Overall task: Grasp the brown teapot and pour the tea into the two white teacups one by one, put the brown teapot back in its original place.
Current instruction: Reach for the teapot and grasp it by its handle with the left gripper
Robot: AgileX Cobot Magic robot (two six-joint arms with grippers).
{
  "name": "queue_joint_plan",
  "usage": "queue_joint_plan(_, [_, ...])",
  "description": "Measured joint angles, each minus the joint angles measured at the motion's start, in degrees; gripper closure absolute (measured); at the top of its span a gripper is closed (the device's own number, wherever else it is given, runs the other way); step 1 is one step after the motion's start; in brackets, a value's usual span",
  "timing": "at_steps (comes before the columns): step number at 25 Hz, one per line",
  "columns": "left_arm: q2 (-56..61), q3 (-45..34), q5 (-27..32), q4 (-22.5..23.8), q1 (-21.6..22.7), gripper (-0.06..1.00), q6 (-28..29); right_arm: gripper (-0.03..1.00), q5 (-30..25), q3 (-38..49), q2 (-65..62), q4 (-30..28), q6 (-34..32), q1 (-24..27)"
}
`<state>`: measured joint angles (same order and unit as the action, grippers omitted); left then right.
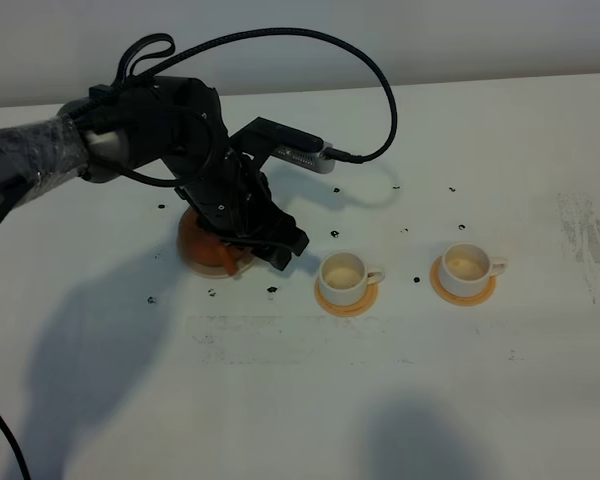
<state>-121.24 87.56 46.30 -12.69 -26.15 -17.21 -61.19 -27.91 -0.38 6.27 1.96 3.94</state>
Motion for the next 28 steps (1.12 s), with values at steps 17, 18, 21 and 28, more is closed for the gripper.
queue_joint_plan(17, [0.0,0.0,5.5,1.4,0.7,0.38,-5.6,0.55,0.0,0.0,0.0,0.0,0.0,0.0])
queue_joint_plan(18, [0.0,0.0,5.8,1.5,0.7,0.38,-6.1,0.55,0.0,0.0,0.0,0.0,0.0,0.0])
queue_joint_plan(21, [0.0,0.0,6.6,2.0,0.7,0.38,-7.0,0.55,0.0,0.0,0.0,0.0,0.0,0.0])
queue_joint_plan(28, [0.0,0.0,8.8,3.5,0.7,0.38,-9.5,0.55,0.0,0.0,0.0,0.0,0.0,0.0])
